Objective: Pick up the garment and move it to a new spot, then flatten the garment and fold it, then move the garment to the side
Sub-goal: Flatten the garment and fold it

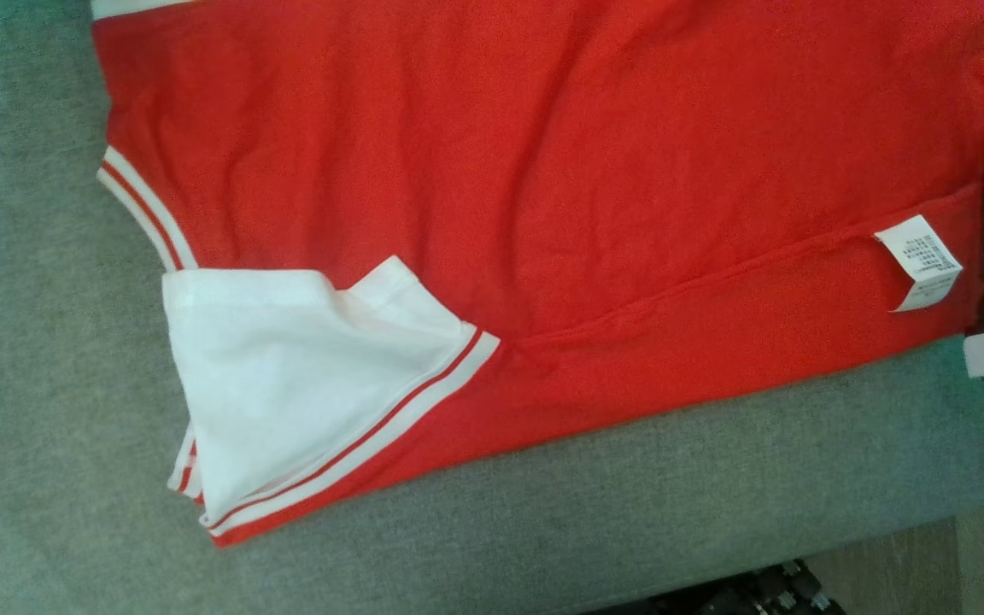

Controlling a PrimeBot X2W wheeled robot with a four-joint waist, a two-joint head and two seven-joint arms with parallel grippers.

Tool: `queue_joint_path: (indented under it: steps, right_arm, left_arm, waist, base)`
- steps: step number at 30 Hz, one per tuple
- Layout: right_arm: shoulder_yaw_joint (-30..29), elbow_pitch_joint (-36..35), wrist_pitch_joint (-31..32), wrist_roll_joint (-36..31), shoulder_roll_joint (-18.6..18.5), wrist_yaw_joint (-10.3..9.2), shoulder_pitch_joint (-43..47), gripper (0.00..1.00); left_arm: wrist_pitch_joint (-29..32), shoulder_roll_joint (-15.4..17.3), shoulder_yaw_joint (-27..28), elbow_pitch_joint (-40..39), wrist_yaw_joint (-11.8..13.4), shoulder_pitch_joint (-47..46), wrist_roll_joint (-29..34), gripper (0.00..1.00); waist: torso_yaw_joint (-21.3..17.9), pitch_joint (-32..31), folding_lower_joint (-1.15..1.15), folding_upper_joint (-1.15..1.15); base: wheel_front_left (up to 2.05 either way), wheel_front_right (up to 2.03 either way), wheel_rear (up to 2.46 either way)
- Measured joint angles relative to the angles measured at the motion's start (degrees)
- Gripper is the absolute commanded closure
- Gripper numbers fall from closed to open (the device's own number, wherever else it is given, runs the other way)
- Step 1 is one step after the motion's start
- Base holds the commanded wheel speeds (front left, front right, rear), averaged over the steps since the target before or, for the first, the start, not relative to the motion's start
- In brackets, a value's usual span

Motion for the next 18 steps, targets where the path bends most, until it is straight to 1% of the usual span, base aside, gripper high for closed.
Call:
queue_joint_path:
  steps: [1,3,4,5,6,7,11,13,16,18]
  right_arm:
    - [-0.05,0.01,-0.01,0.01,0.04,0.0,0.0,0.0]
    - [-0.11,0.07,-0.16,0.01,0.08,0.0,0.0,0.0]
    - [-0.13,0.09,-0.18,0.01,0.09,0.0,0.0,0.0]
    - [-0.12,0.13,-0.36,0.01,0.1,0.0,0.0,0.0]
    - [-0.11,0.18,-0.47,0.01,0.13,0.0,0.0,0.0]
    - [-0.1,0.25,-0.47,0.01,0.15,0.0,0.0,0.0]
    - [0.21,0.26,-0.29,0.64,0.1,0.0,-0.65,0.0]
    - [0.57,0.25,1.23,1.23,-0.37,0.0,-2.4,0.0]
    - [1.99,0.46,6.27,1.7,-2.74,0.0,-6.45,0.0]
    - [3.27,1.88,12.04,3.25,-3.85,0.0,-10.02,0.0]
  left_arm:
    - [-0.01,0.12,-0.46,-0.02,0.0,-0.27,-0.19,0.44]
    - [-0.01,0.36,-1.64,-0.08,0.0,-1.08,-0.33,0.56]
    - [-0.01,0.37,-1.97,-0.07,0.0,-1.29,-0.51,0.56]
    - [-0.08,0.43,-2.42,-0.1,0.0,-1.43,-0.51,0.64]
    - [-0.09,0.53,-3.0,-0.11,0.0,-1.7,-0.8,0.75]
    - [-0.08,0.6,-3.34,-0.14,-0.01,-1.9,-1.41,1.0]
    - [-1.24,0.7,-5.22,-0.35,0.0,-1.84,-2.42,1.0]
    - [-2.22,0.82,-6.49,-0.69,0.0,-1.64,-2.43,1.0]
    - [-4.25,1.18,-8.25,-2.46,0.0,-1.19,-3.19,1.0]
    - [-5.53,1.59,-9.58,-4.14,0.0,-0.64,-3.42,1.0]
  waist:
    - [-0.17,0.08,0.0,0.0]
    - [-0.5,0.25,0.0,0.0]
    - [-0.66,0.32,0.0,0.0]
    - [-0.82,0.38,0.0,0.0]
    - [-0.97,0.39,0.0,0.0]
    - [-1.08,0.37,0.0,0.0]
    - [-0.96,-0.19,0.01,0.0]
    - [-0.74,-0.84,0.01,0.0]
    - [-0.22,-2.14,0.0,0.0]
    - [0.2,-3.21,0.0,0.0]
  base:
    - [0.0,0.0,0.0]
    - [0.0,0.0,0.0]
    - [0.0,0.0,0.0]
    - [0.0,0.0,0.0]
    - [0.0,0.0,0.0]
    - [0.0,0.0,0.0]
    - [0.0,0.0,0.0]
    - [0.0,0.0,0.0]
    - [0.0,0.0,0.0]
    - [0.0,0.0,0.0]
